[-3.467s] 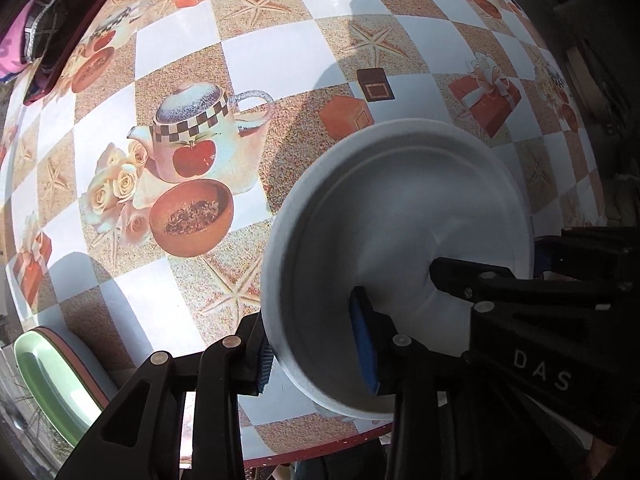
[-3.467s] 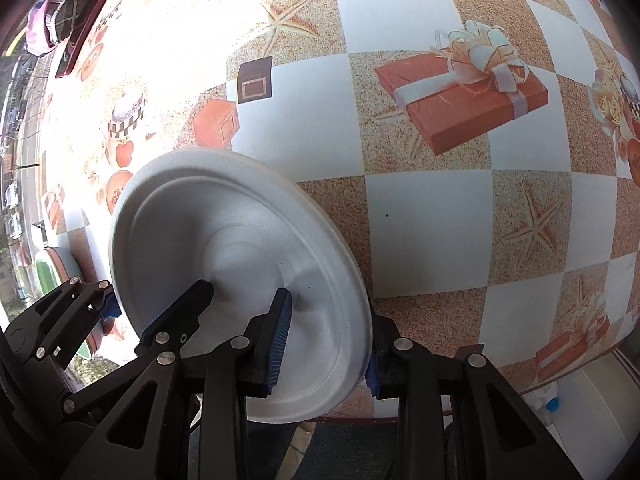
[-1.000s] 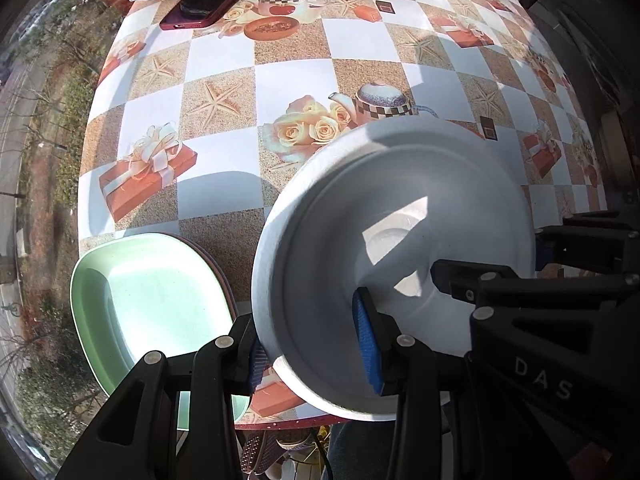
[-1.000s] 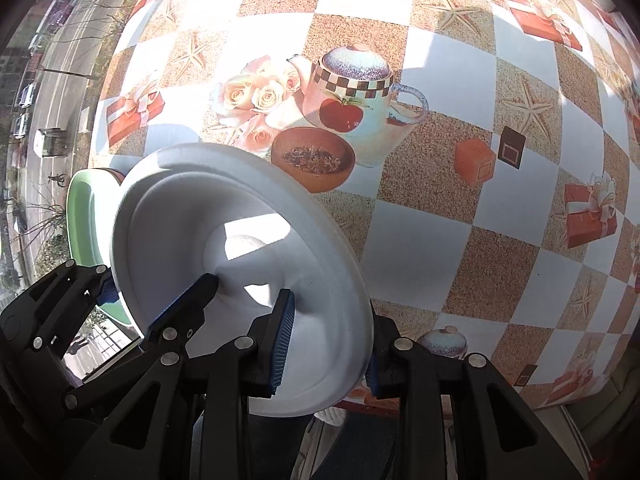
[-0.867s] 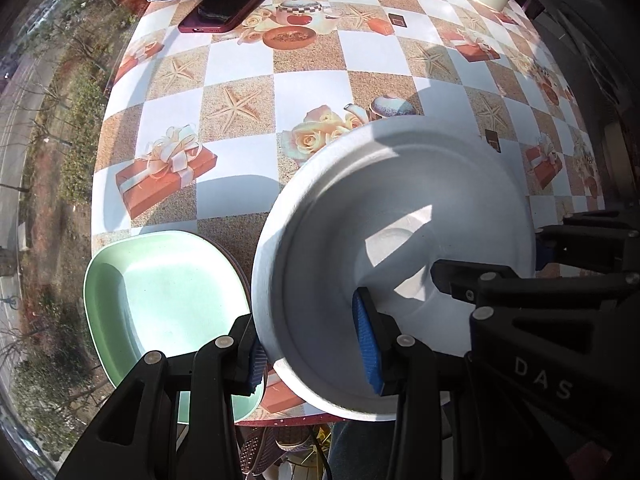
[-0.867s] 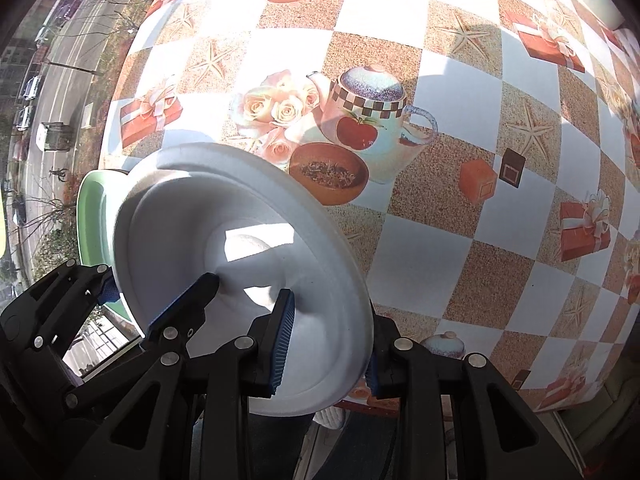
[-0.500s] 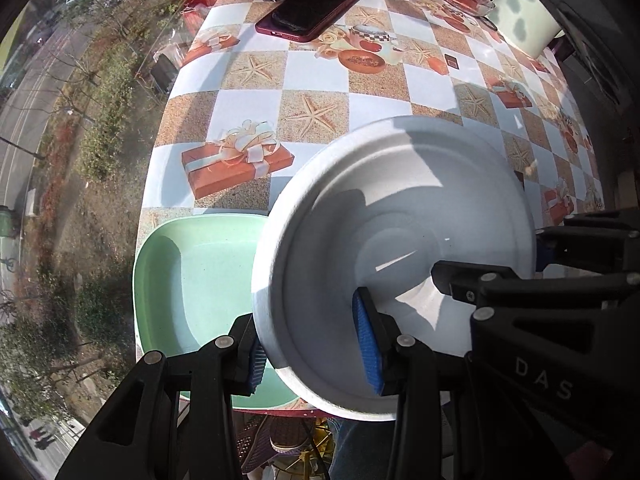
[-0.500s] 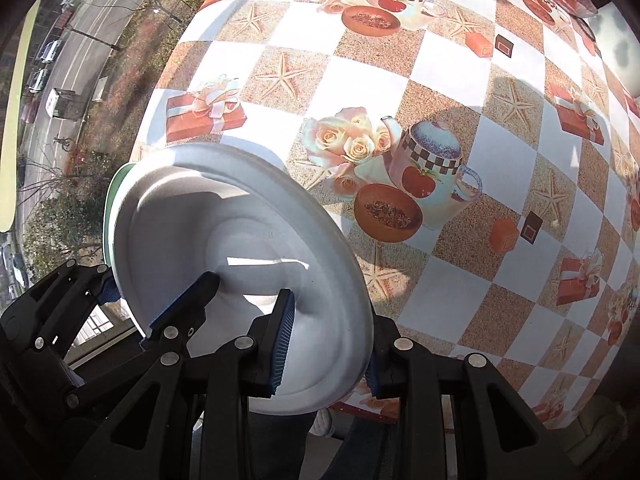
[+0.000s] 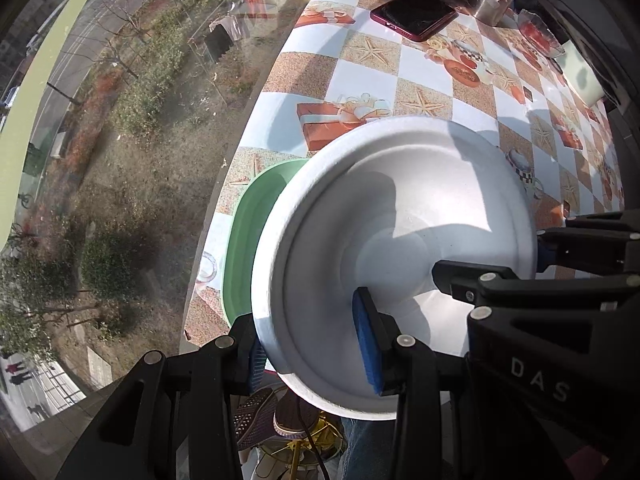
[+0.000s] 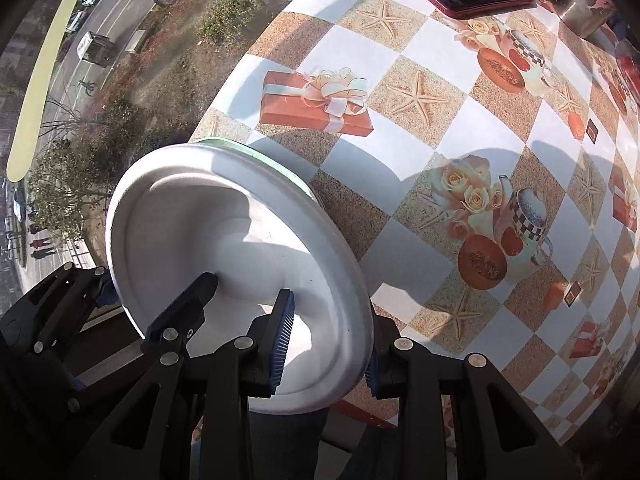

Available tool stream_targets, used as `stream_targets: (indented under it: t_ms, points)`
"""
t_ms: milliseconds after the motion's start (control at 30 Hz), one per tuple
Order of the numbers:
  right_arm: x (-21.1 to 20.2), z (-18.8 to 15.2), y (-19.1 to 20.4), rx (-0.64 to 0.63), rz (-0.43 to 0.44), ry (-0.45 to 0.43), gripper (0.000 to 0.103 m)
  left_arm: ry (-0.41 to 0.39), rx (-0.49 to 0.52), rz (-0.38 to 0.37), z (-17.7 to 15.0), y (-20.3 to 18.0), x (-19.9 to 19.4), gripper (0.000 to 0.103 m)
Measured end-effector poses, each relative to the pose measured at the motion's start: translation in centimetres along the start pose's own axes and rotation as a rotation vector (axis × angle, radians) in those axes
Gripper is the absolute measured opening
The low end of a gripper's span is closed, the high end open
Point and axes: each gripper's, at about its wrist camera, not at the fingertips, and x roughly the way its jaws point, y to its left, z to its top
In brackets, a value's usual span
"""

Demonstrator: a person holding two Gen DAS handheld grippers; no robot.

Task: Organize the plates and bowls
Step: 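Lower the bowls onto the green plate and open both grippers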

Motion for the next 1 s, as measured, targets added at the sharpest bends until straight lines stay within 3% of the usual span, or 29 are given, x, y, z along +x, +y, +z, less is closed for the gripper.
stream_targets:
  t_ms: [333,500,667,733,767,933,1000]
  points:
    - [1.2,0.1,1.3,-0.045,0.001,0.034,0.034,0.034,-0.062,0.017,-0.8,2.0,1.1,0.042]
    - [0.6,2.2,1.5,-0.065,0.003,0.041,0.034,0.033,-0.071,0.018,-0.8,2.2,1.4,0.043]
    - [0.1,2.3,1.3,-0.068,0.026,0.031,0.034,0.009,-0.048,0.07,-0.6,1.9,1.5,0.055]
    - [-0.3,2.2,1.2,-0.072,0.024,0.022,0.043,-0.017,-0.043,0.093,-0.6,1.8,1.1,0.059]
    - [-0.7,2.0,1.1,-0.076,0.021,0.002,0.062,-0.027,-0.045,0.096,-0.6,1.9,0.9,0.061]
    - [-2.9,1.7,0.2,-0.075,0.017,-0.057,0.066,-0.044,-0.048,0.1,-0.3,2.3,0.1,0.069]
    - [-3.7,1.6,-0.5,-0.058,0.003,-0.07,0.086,-0.065,-0.041,0.106,-0.2,2.2,-0.4,0.07]
